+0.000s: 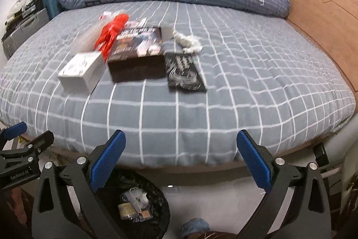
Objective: Collect trash
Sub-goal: 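Raise both tools back toward the remaining trash on the bed, then grasp the white earphone box with the left tool while the right tool grasps the white crumpled bag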
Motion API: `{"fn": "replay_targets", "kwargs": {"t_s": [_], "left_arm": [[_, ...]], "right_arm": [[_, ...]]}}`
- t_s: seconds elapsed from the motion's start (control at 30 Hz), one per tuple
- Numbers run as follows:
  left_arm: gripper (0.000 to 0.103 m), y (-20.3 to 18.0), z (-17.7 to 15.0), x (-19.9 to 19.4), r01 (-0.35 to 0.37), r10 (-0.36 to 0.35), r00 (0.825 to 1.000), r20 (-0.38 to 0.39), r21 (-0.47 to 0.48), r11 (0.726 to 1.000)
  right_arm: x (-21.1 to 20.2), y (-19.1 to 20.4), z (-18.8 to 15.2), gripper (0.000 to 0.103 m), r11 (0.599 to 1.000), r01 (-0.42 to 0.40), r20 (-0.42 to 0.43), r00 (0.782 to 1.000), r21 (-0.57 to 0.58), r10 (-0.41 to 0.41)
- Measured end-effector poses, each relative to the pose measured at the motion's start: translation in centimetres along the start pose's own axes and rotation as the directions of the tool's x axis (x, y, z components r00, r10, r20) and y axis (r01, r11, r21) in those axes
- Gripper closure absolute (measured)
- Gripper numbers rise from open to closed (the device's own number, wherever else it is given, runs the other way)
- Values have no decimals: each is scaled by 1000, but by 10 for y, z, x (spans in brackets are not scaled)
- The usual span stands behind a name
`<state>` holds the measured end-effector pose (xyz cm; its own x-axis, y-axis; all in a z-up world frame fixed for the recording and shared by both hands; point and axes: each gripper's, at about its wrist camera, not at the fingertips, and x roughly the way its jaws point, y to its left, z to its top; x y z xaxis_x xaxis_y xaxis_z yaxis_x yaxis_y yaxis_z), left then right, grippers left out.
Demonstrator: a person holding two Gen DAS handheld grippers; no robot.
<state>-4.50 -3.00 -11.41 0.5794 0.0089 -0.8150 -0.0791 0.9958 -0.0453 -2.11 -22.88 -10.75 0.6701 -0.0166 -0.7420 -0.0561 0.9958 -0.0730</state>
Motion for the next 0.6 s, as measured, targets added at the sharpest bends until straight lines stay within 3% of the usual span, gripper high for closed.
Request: {"fn": "replay_targets", "kwargs": {"t_s": [0.6], "left_arm": [[8,-25,61,22,9,-10,999,31,27,1000]], "right_arm": [[30,-36,81,8,999,-12,55,998,29,11]]}}
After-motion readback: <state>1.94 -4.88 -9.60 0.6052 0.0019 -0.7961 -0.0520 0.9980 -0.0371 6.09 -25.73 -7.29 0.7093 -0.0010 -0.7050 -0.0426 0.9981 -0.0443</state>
